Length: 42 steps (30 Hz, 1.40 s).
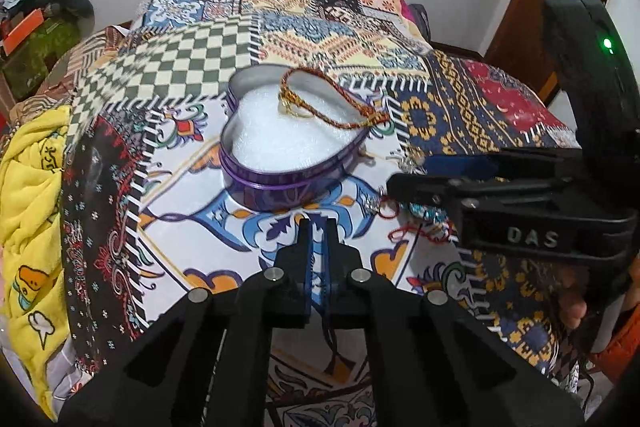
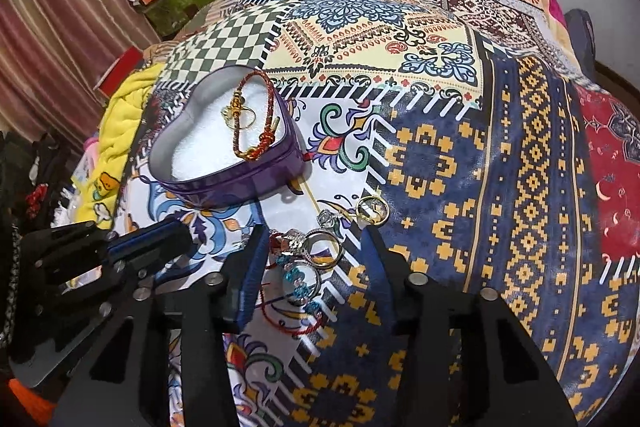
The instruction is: Organize jewelry
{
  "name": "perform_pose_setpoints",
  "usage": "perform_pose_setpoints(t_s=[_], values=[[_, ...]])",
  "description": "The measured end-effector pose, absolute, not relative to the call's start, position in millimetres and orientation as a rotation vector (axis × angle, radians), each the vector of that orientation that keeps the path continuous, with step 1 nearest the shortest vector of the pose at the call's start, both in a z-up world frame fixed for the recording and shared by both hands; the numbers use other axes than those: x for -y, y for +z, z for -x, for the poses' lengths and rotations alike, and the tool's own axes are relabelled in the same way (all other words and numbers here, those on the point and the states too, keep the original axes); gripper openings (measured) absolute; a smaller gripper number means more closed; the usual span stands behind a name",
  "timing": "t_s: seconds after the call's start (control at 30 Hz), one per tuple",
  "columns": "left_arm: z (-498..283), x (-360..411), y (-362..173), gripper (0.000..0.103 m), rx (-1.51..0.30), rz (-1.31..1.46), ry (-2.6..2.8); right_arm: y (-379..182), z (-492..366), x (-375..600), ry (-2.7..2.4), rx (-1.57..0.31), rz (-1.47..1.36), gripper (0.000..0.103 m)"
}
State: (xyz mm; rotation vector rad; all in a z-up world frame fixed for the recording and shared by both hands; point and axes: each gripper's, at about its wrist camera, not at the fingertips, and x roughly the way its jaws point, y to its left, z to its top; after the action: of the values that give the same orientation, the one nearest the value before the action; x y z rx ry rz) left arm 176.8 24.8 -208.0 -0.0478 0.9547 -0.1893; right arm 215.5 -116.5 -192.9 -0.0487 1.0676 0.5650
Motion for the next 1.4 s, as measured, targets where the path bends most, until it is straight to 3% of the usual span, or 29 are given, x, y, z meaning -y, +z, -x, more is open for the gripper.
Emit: perform_pose_setpoints(t_s=[0.07,0.27,0.6,0.73,0.97,1.4], values=[[-176.0,-22.3,-209.6,0.007,-0.955,0.039,-0.194,-192.4,-215.1,118.5,0.569,-1.065,0.037,0.028],[-179.8,-7.3,-209.9,0.024,-0.957,0.022,-0.239,-190.2,-210.1,128.1,0.559,-1.048,0.038,0.028],[-201.0,8.4,-214.7,0.024,-0.969,0.037,-0.262,-180.4,-208.4,161.2,0.525,-1.032,-0.021,0.028],[-209.7,10.6,-218.2,0.009,-0.972,0.045,-0.241,-179.6,-206.9,167.6,0.522,-1.032,-0.039,0.028],[-203.3,3.9,-211.8,0.008,-0.956,0.087,-0.241,-172.2,-203.5,174.6,0.523,-1.015,-0.057,0.028],[-176.3,-14.8,-151.1,0.008,-0.810,0.103,-0.210,-133.5,-196.1,167.6,0.543,-0.916,-0.055,0.028]])
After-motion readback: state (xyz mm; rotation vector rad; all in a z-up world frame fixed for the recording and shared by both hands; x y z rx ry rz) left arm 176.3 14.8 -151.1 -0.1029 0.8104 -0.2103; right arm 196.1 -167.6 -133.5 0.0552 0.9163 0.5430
